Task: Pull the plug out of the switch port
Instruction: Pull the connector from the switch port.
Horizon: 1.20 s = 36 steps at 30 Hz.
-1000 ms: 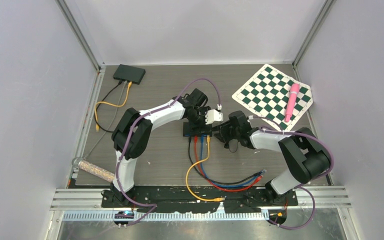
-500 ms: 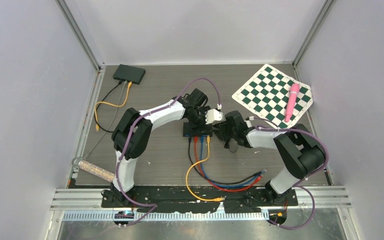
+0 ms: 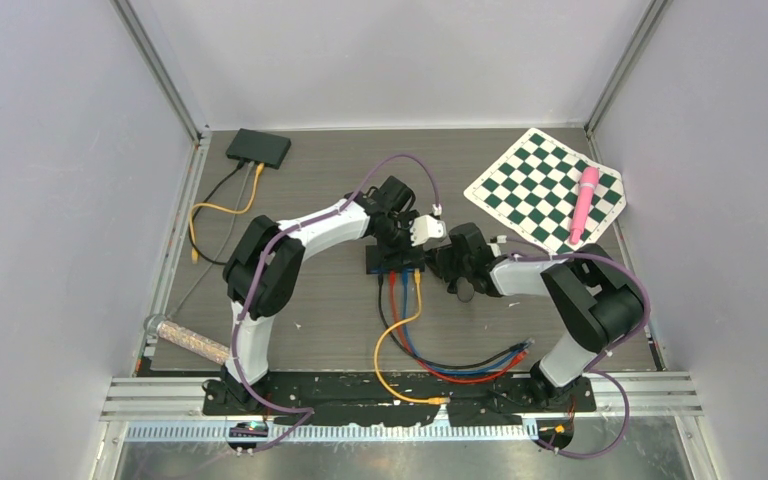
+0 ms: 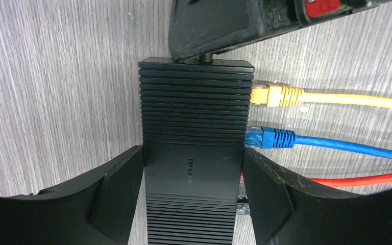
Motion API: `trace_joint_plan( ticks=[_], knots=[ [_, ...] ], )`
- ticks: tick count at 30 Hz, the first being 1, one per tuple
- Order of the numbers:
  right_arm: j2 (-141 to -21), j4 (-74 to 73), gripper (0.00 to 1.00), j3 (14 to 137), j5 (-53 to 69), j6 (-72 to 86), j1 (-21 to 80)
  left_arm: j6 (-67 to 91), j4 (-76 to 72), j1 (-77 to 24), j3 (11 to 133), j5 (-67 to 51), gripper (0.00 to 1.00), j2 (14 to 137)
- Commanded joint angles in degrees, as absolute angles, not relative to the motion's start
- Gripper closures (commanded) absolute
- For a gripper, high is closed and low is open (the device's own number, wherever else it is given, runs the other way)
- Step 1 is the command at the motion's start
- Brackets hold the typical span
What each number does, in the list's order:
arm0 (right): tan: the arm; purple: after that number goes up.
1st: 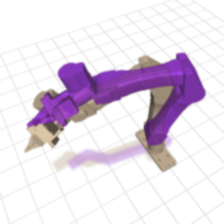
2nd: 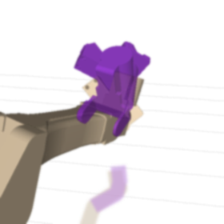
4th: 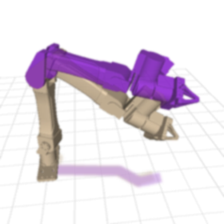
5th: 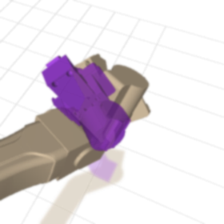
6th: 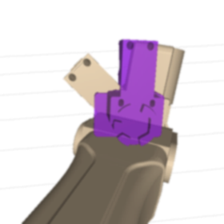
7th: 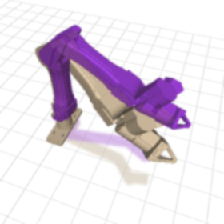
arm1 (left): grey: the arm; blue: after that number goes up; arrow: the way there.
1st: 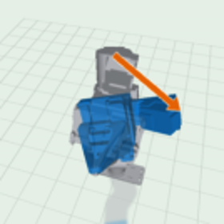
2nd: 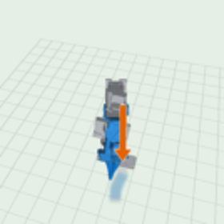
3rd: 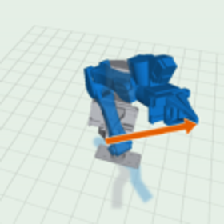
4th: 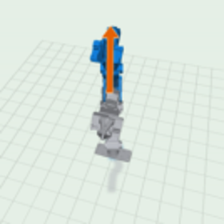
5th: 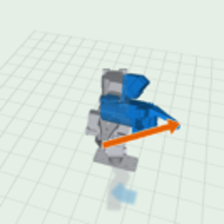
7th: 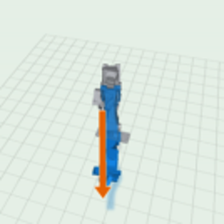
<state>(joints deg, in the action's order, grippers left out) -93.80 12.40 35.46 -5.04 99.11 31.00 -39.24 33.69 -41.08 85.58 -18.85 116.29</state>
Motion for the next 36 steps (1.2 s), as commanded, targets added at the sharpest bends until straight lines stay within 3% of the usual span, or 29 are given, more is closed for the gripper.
trace_joint_plan(
  ticks=[1,11,15,19,20,22,24,29,36],
  knots=[
    [-93.82,14.95,0.66,34.62,-5.68,100.33,31.45,-36.62,30.45,-41.48,85.58,-21.37,0.27,112.98],
    [-94.3,16.67,0.73,33.97,-5.45,101.63,31.41,-37.53,30.46,-41.4,84.15,-21.81,0.24,112.17],
    [-93.85,17.51,0.85,33.5,-6.13,101.55,31.44,-38.46,32.6,-41.4,84.96,-21.38,0.28,113.02],
    [-93.32,17.88,0.94,33.44,-6.98,100.91,31.49,-37.71,30.21,-41.1,82.77,-21.22,0.26,110.78],
    [-93.29,17.82,0.94,33.51,-7.26,100.69,31.48,-37.21,28.25,-40.79,81.3,-21.31,0.24,109.51],
    [-93.19,17.2,0.95,33.7,-7.55,100.17,31.39,-36.55,24.45,-40.17,78.47,-21.34,0.09,106.39],
    [-93.11,16.85,0.95,33.78,-7.76,99.88,31.38,-36.18,20.86,-39.6,75.72,-20.7,0.01,103.31],
    [-93.08,16.53,0.95,34.04,-7.52,99.04,31.4,-41.05,21.47,-38.51,74.35,-19.84,0.0,101.3],
    [-93.58,16.65,0.95,34.62,-6.48,97.82,31.39,-46.09,34.13,-37.91,82.67,-21.03,0.01,108.01]
  ],
)
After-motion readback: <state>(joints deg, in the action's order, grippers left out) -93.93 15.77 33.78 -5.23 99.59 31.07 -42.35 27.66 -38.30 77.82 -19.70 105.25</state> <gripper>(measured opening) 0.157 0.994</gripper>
